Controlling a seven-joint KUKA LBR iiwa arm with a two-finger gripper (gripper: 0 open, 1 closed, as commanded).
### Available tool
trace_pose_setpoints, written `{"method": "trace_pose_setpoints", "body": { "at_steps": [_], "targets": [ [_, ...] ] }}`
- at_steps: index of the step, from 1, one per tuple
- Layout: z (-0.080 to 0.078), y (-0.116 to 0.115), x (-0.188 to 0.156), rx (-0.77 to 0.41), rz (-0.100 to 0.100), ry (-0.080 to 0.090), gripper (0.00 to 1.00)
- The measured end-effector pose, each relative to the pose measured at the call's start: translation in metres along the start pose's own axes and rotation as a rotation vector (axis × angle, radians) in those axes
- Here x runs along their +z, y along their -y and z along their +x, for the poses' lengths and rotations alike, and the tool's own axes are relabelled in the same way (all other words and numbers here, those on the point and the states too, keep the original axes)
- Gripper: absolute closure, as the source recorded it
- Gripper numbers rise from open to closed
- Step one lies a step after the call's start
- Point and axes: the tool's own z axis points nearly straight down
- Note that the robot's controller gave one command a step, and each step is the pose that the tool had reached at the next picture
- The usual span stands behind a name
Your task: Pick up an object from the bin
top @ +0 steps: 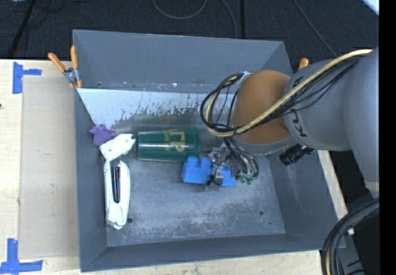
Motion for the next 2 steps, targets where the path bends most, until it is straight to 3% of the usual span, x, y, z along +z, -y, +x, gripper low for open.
{"method": "trace_pose_setpoints", "body": {
  "at_steps": [2],
  "targets": [
    [0.001,0.0,-0.04,0.0,0.0,-0.004,1.0]
  ]
}}
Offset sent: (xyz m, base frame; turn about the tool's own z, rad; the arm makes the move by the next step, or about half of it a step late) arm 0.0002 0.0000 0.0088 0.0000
